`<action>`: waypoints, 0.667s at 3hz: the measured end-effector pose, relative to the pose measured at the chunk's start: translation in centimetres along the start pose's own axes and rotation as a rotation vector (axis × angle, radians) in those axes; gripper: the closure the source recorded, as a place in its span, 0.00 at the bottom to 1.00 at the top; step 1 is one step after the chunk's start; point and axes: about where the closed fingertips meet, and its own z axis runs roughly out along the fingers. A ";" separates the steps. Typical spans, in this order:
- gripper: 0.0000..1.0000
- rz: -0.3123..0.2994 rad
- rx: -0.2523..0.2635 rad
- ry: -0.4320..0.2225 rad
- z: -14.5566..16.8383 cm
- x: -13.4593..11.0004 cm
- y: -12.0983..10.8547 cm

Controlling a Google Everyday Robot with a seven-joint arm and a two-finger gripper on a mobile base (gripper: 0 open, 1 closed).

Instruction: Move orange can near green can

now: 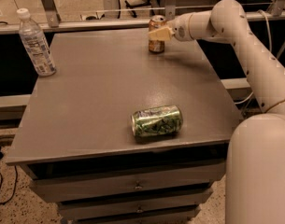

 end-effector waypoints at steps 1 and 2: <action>0.65 0.032 -0.014 -0.030 -0.1 -0.5 0.6; 0.88 0.042 -0.038 -0.079 -2.8 -2.2 1.5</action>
Offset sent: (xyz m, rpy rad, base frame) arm -0.0650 -0.0309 0.0757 0.1668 -0.0594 0.0416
